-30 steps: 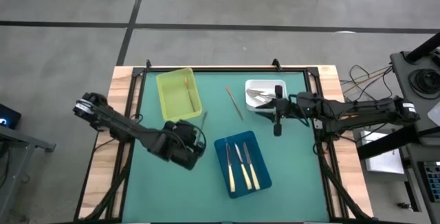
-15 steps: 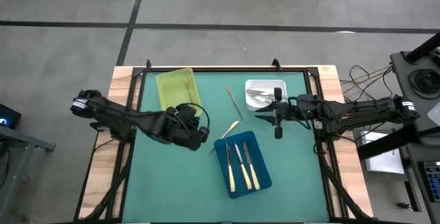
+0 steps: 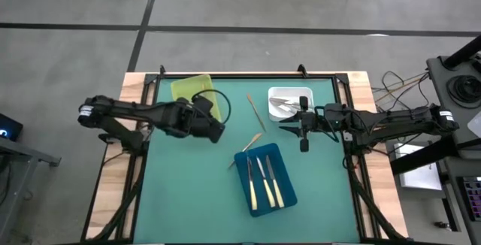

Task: Sort silverware by color (type)
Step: Put the bottom gold knife into the yellow bin

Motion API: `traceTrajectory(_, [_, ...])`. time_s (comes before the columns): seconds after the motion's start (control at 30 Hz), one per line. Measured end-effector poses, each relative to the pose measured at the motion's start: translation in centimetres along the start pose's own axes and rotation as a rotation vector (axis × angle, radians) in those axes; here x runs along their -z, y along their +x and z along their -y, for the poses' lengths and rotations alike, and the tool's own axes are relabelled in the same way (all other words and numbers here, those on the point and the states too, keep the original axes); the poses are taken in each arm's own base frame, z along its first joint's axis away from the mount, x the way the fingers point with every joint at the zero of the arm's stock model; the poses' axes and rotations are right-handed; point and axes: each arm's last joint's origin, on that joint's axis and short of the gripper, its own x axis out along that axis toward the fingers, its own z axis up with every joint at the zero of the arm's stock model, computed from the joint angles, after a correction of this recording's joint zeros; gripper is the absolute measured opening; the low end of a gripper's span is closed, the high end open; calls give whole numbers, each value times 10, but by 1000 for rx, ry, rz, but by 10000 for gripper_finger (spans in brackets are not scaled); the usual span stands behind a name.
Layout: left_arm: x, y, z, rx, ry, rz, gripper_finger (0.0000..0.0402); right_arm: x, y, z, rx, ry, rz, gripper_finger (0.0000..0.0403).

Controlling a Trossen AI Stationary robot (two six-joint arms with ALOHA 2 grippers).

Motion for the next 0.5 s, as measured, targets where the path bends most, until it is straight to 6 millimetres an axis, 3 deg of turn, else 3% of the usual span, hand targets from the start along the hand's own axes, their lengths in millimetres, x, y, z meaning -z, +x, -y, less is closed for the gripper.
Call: traceTrajectory(0.5, [-10, 32, -51, -65, 36, -67, 0, 2, 1, 1, 43, -1, -19, 77])
